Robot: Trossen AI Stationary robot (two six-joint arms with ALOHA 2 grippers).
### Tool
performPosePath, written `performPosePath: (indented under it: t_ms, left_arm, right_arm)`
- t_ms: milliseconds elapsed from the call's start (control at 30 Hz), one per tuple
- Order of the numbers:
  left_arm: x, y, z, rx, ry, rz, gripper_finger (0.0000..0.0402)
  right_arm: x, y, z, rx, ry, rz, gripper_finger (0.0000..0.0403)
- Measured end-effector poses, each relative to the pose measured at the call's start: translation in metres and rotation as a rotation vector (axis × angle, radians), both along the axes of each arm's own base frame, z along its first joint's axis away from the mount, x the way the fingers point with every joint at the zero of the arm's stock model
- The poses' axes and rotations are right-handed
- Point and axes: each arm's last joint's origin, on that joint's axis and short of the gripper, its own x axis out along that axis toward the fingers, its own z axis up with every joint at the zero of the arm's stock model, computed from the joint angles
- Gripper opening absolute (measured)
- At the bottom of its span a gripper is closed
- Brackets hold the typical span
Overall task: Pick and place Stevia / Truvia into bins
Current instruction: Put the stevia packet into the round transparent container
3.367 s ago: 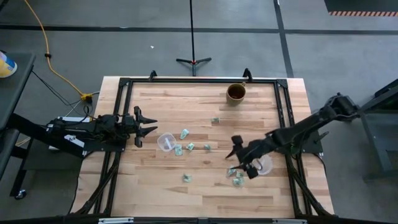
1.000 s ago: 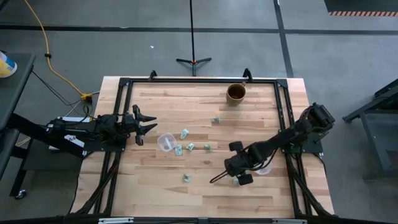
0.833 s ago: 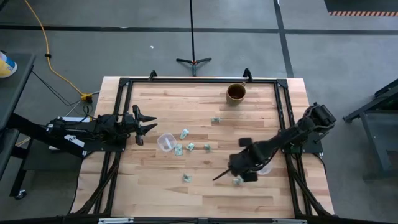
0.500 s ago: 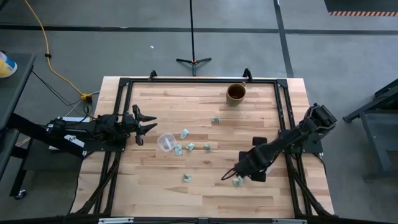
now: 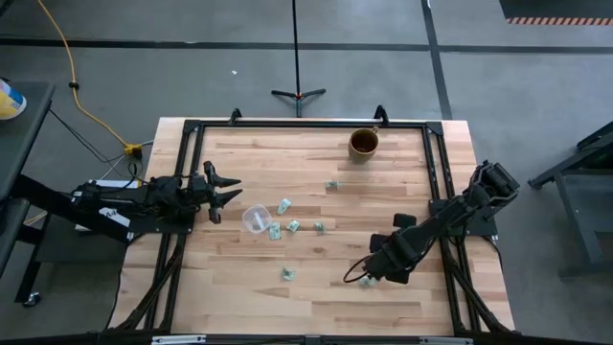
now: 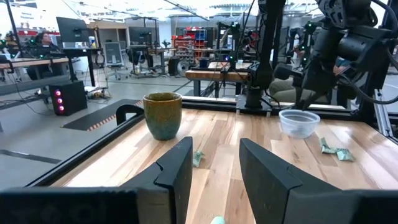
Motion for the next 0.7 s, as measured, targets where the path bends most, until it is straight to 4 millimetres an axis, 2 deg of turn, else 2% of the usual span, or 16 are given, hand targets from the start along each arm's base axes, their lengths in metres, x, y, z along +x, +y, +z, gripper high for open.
performPosePath:
  t_ms: [200, 367, 467, 533, 700]
  left_arm:
    - [0.0, 0.0, 0.0, 0.0, 0.0, 0.004, 0.0166]
    - [0.0, 0.0, 0.0, 0.0, 0.0, 0.003, 0.0166]
    - [0.0, 0.0, 0.0, 0.0, -0.001, 0.004, 0.0166]
    - [0.0, 0.0, 0.0, 0.0, 0.0, 0.004, 0.0166]
    - [0.0, 0.0, 0.0, 0.03, 0.007, 0.005, 0.0166]
  right_arm:
    - [0.01, 0.0, -0.001, -0.062, -0.133, 0.115, 0.0129]
    - [0.041, 0.017, 0.0, 0.055, -0.442, 0.306, 0.0145]
    - [0.052, 0.025, 0.004, 0.119, -0.566, 0.382, 0.0147]
    - [0.054, 0.027, 0.004, 0.155, -0.578, 0.388, 0.0146]
    - [0.043, 0.023, -0.003, 0.177, -0.43, 0.318, 0.0147]
